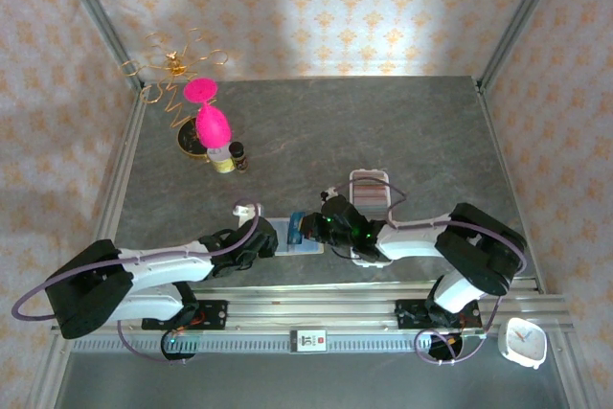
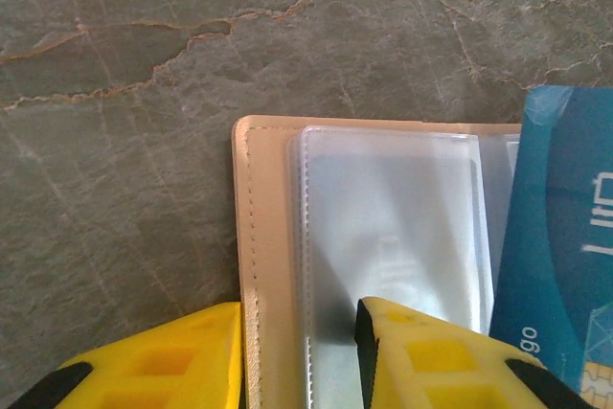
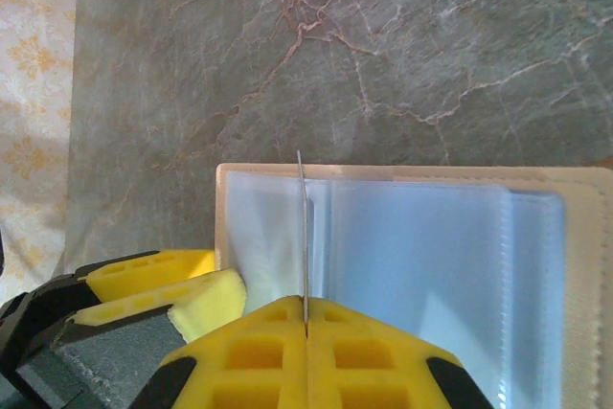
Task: Put the credit cards into the card holder
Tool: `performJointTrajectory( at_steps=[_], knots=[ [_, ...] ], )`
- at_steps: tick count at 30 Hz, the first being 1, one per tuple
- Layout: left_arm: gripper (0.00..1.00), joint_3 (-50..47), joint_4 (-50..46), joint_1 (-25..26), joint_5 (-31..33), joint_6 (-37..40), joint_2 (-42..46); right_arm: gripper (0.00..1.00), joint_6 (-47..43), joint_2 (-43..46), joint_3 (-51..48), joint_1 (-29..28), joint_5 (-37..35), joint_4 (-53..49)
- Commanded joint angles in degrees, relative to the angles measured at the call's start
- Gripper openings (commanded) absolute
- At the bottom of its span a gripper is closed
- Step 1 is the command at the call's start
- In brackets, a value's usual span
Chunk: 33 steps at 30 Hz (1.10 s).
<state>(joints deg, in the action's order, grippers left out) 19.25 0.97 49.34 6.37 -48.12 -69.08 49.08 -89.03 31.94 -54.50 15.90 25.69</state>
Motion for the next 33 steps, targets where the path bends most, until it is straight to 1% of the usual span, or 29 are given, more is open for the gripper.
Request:
performJointTrajectory(
  at_steps=[1,8,20,33],
  knots=[
    [0.32,-0.2,-1.2,-0.2,-1.7,0.1,-1.3,0.0,0.6,-1.0,1.4,-0.4,-1.2,1.4],
    [0.26,-0.6,-1.0,-0.2,-1.9,0.0,-1.2,0.0,0.6,-0.1,0.6,-0.4,-2.9,-0.5],
    [0.25,-0.7,-0.9,-0.2,-2.0,-0.2,-1.3,0.0,1.7,3.9,-2.1,-0.4,-7.8,-1.3],
    [0.25,-0.6,-0.7,-0.2,-2.2,-0.3,-1.5,0.0,2.7,0.6,-2.8,-0.6,-4.0,1.9]
  ],
)
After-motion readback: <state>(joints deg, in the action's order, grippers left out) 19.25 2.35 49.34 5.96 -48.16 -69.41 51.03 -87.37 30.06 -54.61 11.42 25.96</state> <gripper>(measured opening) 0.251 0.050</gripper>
